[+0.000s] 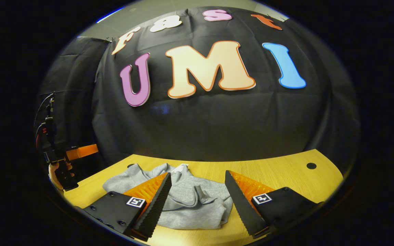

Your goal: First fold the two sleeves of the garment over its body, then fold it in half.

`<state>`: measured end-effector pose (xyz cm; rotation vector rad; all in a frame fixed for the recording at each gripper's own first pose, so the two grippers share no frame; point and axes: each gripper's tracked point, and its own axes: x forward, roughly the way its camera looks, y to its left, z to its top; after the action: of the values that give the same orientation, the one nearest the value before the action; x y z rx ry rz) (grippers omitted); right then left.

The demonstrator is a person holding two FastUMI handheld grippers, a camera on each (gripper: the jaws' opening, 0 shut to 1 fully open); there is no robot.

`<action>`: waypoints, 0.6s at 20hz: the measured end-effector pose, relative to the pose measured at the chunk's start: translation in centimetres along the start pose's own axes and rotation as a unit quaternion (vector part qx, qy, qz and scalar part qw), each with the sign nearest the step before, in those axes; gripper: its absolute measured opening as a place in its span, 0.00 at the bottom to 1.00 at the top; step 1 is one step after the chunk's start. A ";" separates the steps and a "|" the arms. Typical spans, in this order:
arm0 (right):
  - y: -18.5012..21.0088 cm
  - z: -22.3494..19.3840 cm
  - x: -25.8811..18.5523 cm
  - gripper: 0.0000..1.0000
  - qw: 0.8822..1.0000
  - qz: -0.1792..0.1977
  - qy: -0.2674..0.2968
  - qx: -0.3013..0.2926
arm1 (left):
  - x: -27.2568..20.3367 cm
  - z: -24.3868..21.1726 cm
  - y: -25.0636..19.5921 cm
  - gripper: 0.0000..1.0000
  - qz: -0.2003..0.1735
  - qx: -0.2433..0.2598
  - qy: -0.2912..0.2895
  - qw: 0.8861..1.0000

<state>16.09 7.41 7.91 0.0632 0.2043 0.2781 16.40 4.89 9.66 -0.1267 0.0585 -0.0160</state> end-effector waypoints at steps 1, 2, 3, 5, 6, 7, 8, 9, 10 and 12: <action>0.8 0.5 -1.4 0.98 1.000 0.003 -0.015 -0.002 | -1.4 0.4 0.1 0.89 0.003 0.006 -0.012 1.000; 1.4 0.7 -2.7 0.97 1.000 0.004 -0.030 -0.005 | -2.9 0.7 0.4 0.91 0.005 0.009 -0.023 1.000; 2.0 0.9 -4.3 0.97 0.999 0.004 -0.046 -0.008 | -4.3 0.8 0.5 0.91 0.006 0.009 -0.032 0.999; 2.7 1.1 -6.9 0.98 0.997 0.000 -0.080 -0.016 | -7.0 0.9 0.6 0.91 0.007 0.006 -0.053 0.999; 2.8 0.8 -8.1 0.97 0.996 -0.009 -0.091 -0.023 | -8.0 0.7 0.7 0.91 0.009 0.011 -0.064 0.998; 2.7 0.4 -9.2 0.97 0.994 -0.018 -0.100 -0.031 | -9.0 0.3 1.0 0.87 0.015 0.018 -0.071 0.997; 2.7 0.1 -10.3 0.97 0.993 -0.026 -0.110 -0.037 | -10.1 -0.2 1.2 0.90 0.020 0.023 -0.075 0.997; 2.8 -0.3 -11.5 0.97 0.992 -0.032 -0.119 -0.039 | -11.2 -0.7 1.3 0.87 0.022 0.024 -0.078 0.996; 2.9 -0.9 -12.5 0.97 0.991 -0.034 -0.126 -0.035 | -12.2 -1.5 1.3 0.87 0.024 0.023 -0.080 0.996; 3.5 -2.9 -13.8 0.97 0.992 -0.028 -0.125 -0.013 | -13.6 -2.6 1.3 0.87 0.028 0.020 -0.082 0.996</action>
<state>1.60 7.06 8.05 0.0653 -0.0472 0.2142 2.68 6.17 7.67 -0.0857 -0.1024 0.0500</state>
